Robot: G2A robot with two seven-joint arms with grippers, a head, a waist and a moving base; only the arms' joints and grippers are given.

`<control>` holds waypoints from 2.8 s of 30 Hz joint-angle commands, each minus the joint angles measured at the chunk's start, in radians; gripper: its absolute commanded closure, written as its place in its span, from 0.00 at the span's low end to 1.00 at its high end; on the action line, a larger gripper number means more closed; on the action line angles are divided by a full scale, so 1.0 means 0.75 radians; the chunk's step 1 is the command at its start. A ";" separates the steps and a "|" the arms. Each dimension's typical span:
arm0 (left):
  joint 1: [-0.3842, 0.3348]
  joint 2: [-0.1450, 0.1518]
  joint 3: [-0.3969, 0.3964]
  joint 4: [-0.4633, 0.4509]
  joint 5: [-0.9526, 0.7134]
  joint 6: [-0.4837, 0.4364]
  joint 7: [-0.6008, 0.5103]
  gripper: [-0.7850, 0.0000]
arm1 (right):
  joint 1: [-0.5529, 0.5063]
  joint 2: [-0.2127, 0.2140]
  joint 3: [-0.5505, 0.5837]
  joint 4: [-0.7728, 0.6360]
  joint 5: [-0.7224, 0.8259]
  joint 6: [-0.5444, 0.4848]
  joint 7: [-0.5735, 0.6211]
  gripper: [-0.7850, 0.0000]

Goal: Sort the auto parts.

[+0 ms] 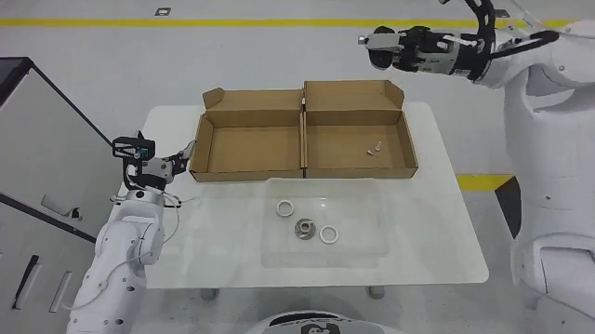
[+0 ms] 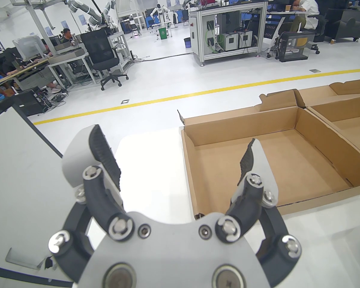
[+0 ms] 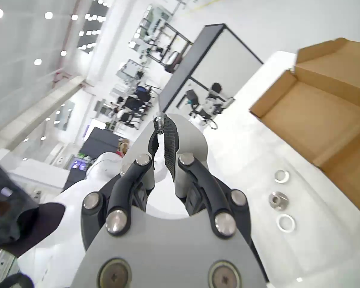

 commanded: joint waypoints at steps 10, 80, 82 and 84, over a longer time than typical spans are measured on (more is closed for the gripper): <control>0.000 0.000 0.000 0.000 0.000 0.000 0.000 0.00 | 0.263 -0.010 -0.392 0.333 -0.612 -0.031 0.052 1.00; 0.000 0.000 0.000 0.000 0.000 0.000 0.000 0.00 | 0.475 -0.577 -1.232 1.734 -0.991 0.015 -0.250 1.00; 0.000 0.000 0.000 0.000 0.000 0.000 0.000 0.00 | 0.476 -0.590 -1.231 1.762 -0.988 0.007 -0.252 1.00; 0.000 0.000 0.000 0.000 0.000 0.000 0.000 0.00 | 0.478 -0.601 -1.232 1.785 -0.991 0.003 -0.257 1.00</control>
